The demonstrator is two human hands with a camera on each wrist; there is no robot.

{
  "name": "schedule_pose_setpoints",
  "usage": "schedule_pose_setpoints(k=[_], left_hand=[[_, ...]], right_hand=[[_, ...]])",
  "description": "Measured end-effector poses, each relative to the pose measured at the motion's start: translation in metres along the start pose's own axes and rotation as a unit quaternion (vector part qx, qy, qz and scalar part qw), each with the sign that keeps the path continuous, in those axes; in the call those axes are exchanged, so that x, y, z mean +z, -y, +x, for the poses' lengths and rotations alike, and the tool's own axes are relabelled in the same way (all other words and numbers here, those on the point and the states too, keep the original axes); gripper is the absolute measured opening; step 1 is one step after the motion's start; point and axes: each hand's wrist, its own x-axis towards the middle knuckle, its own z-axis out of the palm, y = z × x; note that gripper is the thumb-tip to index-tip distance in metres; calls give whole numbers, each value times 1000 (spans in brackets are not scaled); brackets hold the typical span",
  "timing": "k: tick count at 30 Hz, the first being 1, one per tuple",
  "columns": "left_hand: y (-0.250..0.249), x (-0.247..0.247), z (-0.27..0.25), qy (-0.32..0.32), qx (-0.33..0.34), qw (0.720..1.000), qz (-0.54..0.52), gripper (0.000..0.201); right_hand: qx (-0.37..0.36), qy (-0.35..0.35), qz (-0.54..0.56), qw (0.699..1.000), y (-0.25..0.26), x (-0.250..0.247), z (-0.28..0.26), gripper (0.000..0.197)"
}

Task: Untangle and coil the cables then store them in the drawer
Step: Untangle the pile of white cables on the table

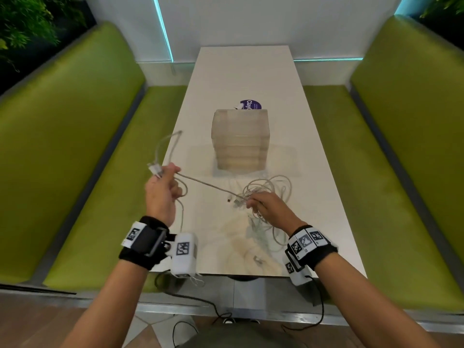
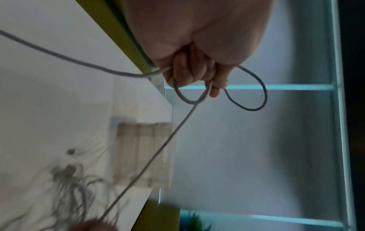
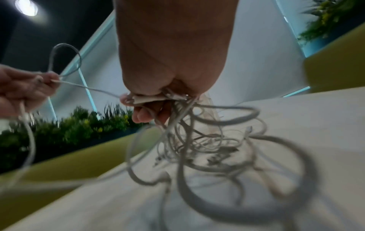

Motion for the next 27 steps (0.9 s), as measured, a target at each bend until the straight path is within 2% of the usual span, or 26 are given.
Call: schedule_pose_setpoints(k=[3, 6, 7, 10, 11, 12, 14, 17, 19, 22, 26, 27], left_hand=[[-9, -20, 14, -27, 1, 1000, 13, 25], [0, -18, 4, 22, -10, 997, 78, 26], [4, -14, -1, 41, -11, 995, 86, 26], [9, 4, -14, 73, -13, 995, 65, 27], [8, 8, -15, 71, -14, 996, 50, 27], [6, 11, -15, 65, -15, 997, 35, 27], [1, 13, -11, 56, -18, 998, 8, 26], [0, 12, -7, 52, -19, 998, -1, 26], [4, 11, -9, 58, -21, 998, 22, 27], [12, 12, -15, 80, -33, 996, 24, 28], [6, 21, -20, 99, -43, 994, 4, 29], [4, 22, -21, 106, -38, 994, 6, 29]], right_hand=[[16, -29, 12, 999, -14, 2, -1, 23], [17, -11, 7, 1000, -11, 9, 2, 16], [12, 4, -1, 1000, -7, 13, 4, 17], [28, 92, -56, 994, 7, 19, 1, 54], [26, 129, -87, 987, 9, 20, 0, 60], [18, 164, -125, 978, 11, 22, -3, 60], [0, 206, -187, 961, 10, 27, -7, 47], [2, 196, -205, 959, 7, 32, -9, 22], [18, 176, -194, 965, 11, 32, -8, 18], [50, 167, -146, 974, 13, 34, -7, 28], [59, 177, -104, 977, 13, 40, -5, 59], [57, 173, -101, 978, 13, 41, -3, 59]])
